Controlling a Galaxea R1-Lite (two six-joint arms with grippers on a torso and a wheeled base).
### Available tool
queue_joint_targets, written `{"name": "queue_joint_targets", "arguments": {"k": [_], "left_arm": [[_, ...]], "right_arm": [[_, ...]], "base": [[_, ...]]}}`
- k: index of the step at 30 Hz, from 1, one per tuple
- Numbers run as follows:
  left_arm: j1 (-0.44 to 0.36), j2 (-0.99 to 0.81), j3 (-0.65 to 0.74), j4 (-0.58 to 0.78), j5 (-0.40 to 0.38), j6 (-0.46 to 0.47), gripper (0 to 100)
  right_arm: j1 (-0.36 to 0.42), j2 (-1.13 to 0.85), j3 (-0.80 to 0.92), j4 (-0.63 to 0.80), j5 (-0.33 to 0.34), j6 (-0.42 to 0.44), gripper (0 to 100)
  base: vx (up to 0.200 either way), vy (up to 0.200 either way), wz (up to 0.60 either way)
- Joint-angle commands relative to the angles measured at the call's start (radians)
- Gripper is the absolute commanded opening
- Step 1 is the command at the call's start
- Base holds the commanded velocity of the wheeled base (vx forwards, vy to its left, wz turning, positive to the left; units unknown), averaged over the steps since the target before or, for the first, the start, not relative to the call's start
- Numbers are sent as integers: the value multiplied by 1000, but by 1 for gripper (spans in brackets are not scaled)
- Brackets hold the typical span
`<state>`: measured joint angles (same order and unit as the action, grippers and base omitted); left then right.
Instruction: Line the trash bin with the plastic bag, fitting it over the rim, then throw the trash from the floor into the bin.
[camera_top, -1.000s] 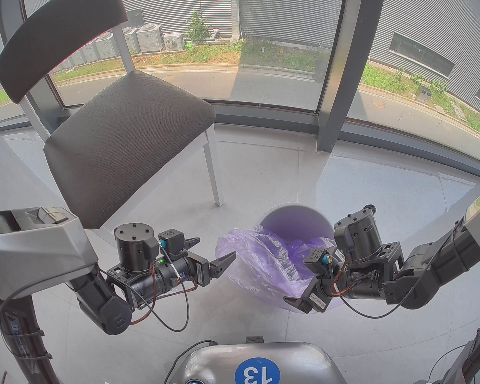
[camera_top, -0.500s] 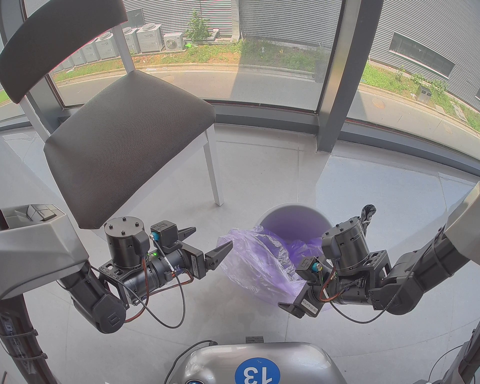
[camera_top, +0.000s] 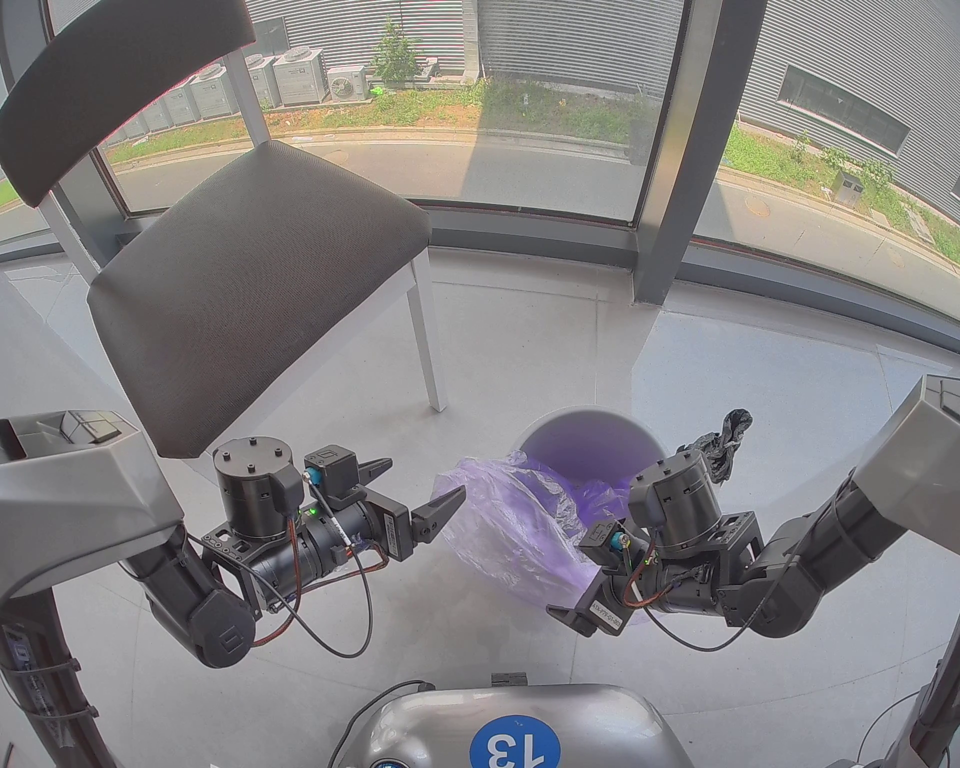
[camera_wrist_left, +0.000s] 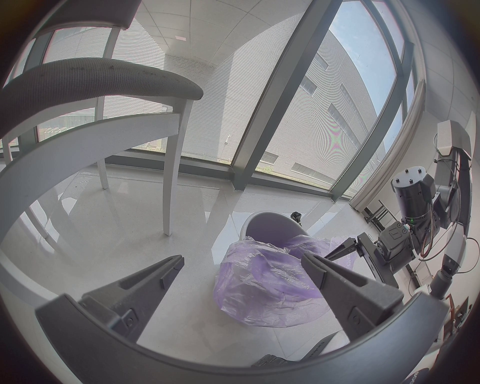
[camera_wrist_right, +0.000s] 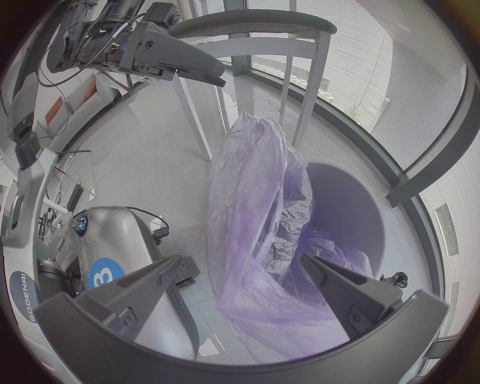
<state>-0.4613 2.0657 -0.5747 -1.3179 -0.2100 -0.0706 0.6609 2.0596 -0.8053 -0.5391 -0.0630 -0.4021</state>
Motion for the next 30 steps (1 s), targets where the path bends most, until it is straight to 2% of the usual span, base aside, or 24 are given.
{"name": "queue_joint_targets", "arguments": {"k": [1, 15, 26, 30], "left_arm": [[0, 5, 3, -7, 0, 0, 100], [3, 13, 1, -14, -2, 0, 100], [12, 33, 3, -34, -2, 20, 100], [29, 54, -1, -66, -2, 28, 100]], "right_arm": [[2, 30, -2, -5, 0, -1, 0], [-20, 1, 0, -18, -3, 2, 0], [-135, -42, -92, -15, -3, -17, 0], [-204, -21, -158, -19, -5, -46, 0]], "base": [[0, 0, 0], [0, 0, 0], [0, 0, 0], [0, 0, 0]]}}
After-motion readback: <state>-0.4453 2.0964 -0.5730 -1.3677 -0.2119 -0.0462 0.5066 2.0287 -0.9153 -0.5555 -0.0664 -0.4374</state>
